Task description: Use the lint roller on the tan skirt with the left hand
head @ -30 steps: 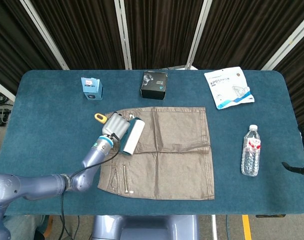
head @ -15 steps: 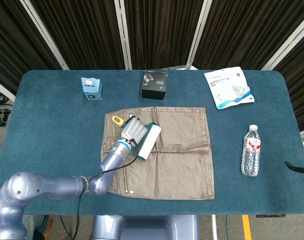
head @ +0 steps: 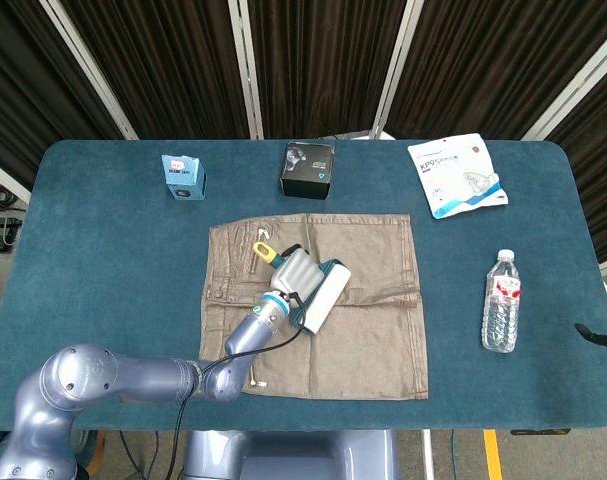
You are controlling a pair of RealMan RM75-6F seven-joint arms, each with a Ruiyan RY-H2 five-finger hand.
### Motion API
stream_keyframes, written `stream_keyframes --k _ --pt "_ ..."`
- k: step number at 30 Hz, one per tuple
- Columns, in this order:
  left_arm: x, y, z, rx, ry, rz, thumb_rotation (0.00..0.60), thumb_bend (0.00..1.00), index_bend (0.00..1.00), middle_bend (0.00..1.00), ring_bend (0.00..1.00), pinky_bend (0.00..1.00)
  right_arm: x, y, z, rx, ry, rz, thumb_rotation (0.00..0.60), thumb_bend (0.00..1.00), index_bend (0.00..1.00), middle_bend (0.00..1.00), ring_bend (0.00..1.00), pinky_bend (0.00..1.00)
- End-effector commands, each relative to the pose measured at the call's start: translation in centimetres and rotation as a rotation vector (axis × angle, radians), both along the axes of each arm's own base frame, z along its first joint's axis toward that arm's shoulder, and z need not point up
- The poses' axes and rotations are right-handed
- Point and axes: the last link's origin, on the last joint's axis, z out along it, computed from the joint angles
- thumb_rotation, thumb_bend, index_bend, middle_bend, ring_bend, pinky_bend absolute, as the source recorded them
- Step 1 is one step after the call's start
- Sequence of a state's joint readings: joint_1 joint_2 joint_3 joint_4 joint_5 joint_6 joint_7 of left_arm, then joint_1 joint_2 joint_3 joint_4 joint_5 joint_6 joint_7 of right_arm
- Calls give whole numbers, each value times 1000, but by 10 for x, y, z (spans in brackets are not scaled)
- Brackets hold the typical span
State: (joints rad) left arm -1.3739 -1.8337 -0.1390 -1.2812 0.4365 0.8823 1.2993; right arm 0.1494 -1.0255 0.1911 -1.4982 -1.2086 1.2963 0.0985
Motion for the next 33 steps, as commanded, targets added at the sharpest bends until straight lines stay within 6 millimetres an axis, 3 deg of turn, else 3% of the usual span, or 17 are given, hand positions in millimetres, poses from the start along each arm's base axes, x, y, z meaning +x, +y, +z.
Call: stream_keyframes --k 1,10,21,33 --pt "-1 0 0 5 14 -7 600 703 644 512 389 452 0 0 0 0 0 0 600 0 0 0 0 0" --pt "-24 12 16 34 75 -11 600 704 645 513 390 452 0 0 1 -2 1 0 600 0 0 0 0 0" --pt "-79 35 54 99 146 84 600 703 643 510 386 452 3 -1 -3 4 10 5 600 0 0 0 0 0" --pt "-126 48 89 164 222 136 600 704 643 511 386 452 8 -2 -8 13 14 17 600 0 0 0 0 0"
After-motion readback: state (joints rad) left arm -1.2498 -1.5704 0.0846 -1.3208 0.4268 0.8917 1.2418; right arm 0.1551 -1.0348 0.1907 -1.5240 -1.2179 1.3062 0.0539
